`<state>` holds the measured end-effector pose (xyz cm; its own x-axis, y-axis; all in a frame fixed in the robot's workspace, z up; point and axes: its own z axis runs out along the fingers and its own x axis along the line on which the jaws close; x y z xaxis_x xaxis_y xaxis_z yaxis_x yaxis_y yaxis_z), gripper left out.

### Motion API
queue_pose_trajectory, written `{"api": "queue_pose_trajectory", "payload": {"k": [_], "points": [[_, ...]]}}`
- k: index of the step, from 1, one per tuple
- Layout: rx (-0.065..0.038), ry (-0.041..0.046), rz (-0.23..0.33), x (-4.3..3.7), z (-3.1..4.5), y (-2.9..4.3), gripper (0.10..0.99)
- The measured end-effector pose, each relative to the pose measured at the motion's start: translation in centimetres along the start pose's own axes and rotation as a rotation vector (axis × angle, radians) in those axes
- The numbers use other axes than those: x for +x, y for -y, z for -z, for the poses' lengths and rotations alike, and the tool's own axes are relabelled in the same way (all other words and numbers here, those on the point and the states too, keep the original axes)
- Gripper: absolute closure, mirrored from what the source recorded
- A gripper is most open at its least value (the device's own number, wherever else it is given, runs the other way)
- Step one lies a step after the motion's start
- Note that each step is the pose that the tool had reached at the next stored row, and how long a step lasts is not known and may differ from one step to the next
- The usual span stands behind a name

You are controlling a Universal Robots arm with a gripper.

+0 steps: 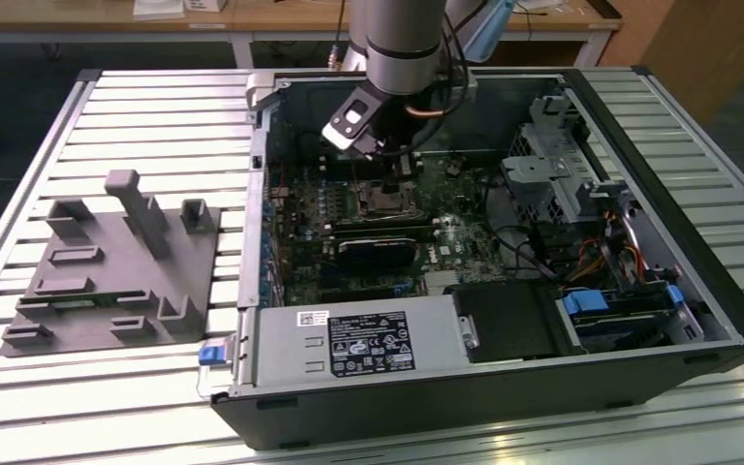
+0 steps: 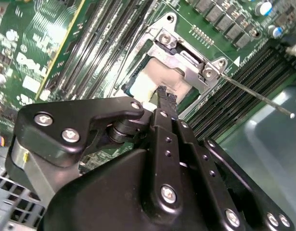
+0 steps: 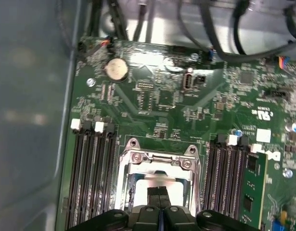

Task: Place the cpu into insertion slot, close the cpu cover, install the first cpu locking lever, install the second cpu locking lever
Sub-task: 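Close the cpu cover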

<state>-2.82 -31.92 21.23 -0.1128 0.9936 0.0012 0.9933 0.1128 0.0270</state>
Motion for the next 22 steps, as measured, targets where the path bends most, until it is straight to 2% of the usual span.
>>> {"api": "queue_pose_trajectory", "payload": {"k": [22], "points": [[0.001,-0.0109,0.403,0.00,0.00,0.00,0.980]]}}
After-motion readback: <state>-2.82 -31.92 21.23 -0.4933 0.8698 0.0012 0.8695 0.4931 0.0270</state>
